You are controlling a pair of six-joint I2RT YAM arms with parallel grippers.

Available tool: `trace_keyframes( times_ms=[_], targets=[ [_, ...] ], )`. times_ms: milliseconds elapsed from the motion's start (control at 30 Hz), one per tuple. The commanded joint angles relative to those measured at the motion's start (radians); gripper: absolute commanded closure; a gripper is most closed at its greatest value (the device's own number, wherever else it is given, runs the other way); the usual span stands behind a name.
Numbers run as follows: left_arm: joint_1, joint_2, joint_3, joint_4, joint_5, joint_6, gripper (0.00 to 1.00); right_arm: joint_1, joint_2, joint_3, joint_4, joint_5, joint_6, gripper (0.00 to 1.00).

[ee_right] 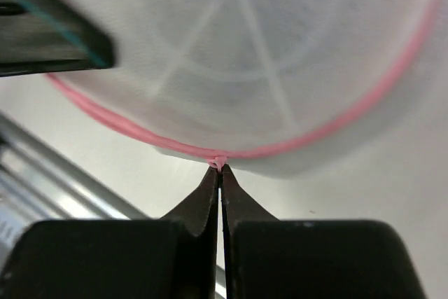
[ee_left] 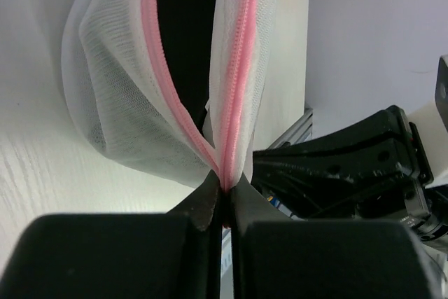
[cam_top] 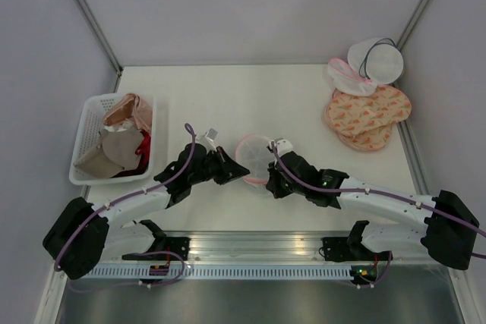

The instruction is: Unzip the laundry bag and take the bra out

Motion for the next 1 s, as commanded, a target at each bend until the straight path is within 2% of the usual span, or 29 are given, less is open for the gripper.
trace_keyframes(
  times_ms=[0, 167, 300, 433, 567, 600, 667, 700, 733, 767, 800, 867, 967],
  targets=[
    [0.013, 0.010, 0.075, -0.064, 0.018, 0.133, 0.98, -0.003, -0.019, 0.057, -0.231, 0.312, 0.020, 1.00],
    [0.051, 0.076, 0.124, -0.110, 0.139, 0.251, 0.98, -0.048, 0.012, 0.084, -0.251, 0.457, 0.022, 0.99],
    [0.068, 0.171, 0.206, -0.141, 0.288, 0.386, 0.98, -0.117, 0.068, 0.091, -0.176, 0.466, -0.026, 1.00],
    [0.118, 0.234, 0.287, -0.174, 0.335, 0.500, 0.98, -0.131, 0.088, 0.110, -0.141, 0.448, -0.039, 1.00],
    [0.187, 0.279, 0.324, -0.024, 0.369, 0.485, 0.98, -0.131, 0.059, 0.096, -0.119, 0.393, -0.038, 1.00],
    [0.197, 0.288, 0.338, -0.018, 0.369, 0.483, 0.88, -0.131, 0.053, 0.085, -0.118, 0.380, -0.038, 1.00],
    [0.204, 0.320, 0.380, -0.039, 0.311, 0.469, 0.56, -0.131, 0.027, 0.073, -0.101, 0.332, -0.032, 1.00],
    [0.204, 0.323, 0.390, -0.067, 0.293, 0.449, 0.23, -0.131, 0.020, 0.058, -0.092, 0.316, -0.029, 1.00],
    [0.203, 0.313, 0.387, -0.065, 0.277, 0.434, 0.16, -0.131, 0.006, 0.050, -0.072, 0.293, -0.027, 0.99],
    [0.200, 0.298, 0.358, -0.065, 0.222, 0.397, 0.05, -0.131, 0.000, 0.044, -0.061, 0.272, -0.023, 1.00],
    [0.195, 0.272, 0.338, -0.085, 0.187, 0.380, 0.00, -0.131, -0.004, 0.033, -0.055, 0.235, -0.017, 1.00],
    [0.177, 0.169, 0.252, -0.082, 0.098, 0.321, 0.00, -0.131, -0.008, 0.018, -0.023, 0.184, -0.013, 1.00],
    [0.122, 0.040, 0.150, -0.087, 0.038, 0.230, 0.00, -0.131, -0.014, -0.002, 0.065, 0.008, -0.016, 0.99]
  ],
)
